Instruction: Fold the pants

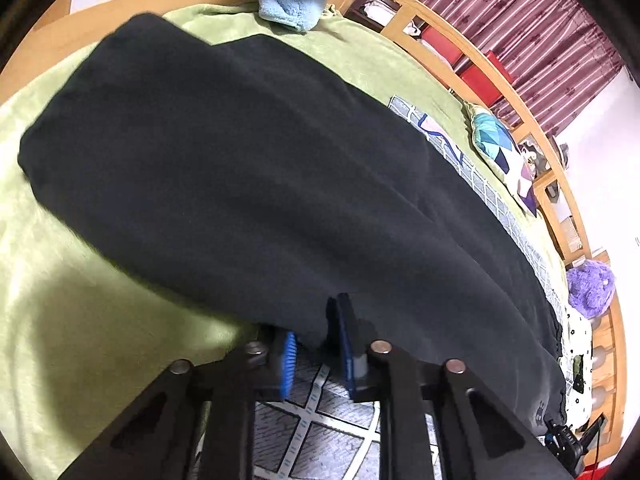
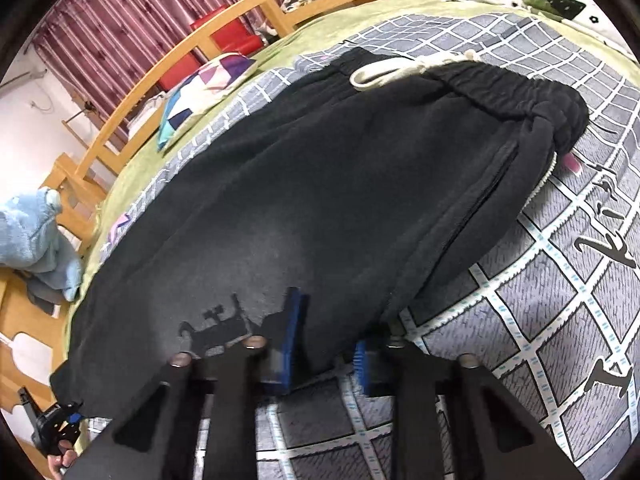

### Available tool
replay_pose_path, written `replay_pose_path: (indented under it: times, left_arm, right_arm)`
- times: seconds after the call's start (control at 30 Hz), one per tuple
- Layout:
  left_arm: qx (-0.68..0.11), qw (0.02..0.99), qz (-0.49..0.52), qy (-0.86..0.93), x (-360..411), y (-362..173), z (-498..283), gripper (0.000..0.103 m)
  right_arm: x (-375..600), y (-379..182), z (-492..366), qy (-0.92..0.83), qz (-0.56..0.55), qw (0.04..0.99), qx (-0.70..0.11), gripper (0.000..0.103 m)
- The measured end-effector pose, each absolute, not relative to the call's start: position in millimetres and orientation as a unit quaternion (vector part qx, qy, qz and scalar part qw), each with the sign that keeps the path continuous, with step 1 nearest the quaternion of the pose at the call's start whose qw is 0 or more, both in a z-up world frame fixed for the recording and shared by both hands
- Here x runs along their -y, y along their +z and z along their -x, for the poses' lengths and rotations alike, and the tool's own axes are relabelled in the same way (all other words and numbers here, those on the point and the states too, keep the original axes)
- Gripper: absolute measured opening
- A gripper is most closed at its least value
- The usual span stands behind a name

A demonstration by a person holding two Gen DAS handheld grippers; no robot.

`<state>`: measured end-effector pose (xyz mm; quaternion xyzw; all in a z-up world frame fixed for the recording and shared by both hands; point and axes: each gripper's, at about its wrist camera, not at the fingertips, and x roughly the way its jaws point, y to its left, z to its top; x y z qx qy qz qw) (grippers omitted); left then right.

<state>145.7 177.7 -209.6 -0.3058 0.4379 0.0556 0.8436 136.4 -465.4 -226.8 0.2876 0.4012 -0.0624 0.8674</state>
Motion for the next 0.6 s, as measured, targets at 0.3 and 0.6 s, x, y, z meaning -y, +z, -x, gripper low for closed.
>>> replay_pose_path:
  times: [0.3,0.6]
  left_arm:
    - [-0.393,0.876,0.279,0.017,-182,-142,-153,0.013]
    - [-0.374,0.905,0.204,0.010,-177,-99,-222,0.013]
  right_arm:
    - [455,-171,-142,-0.049,-0.226,0.895,-0.380,0.018]
    - [454,-127,-191,-0.022,-0.198,0.908,-0.368,0.017]
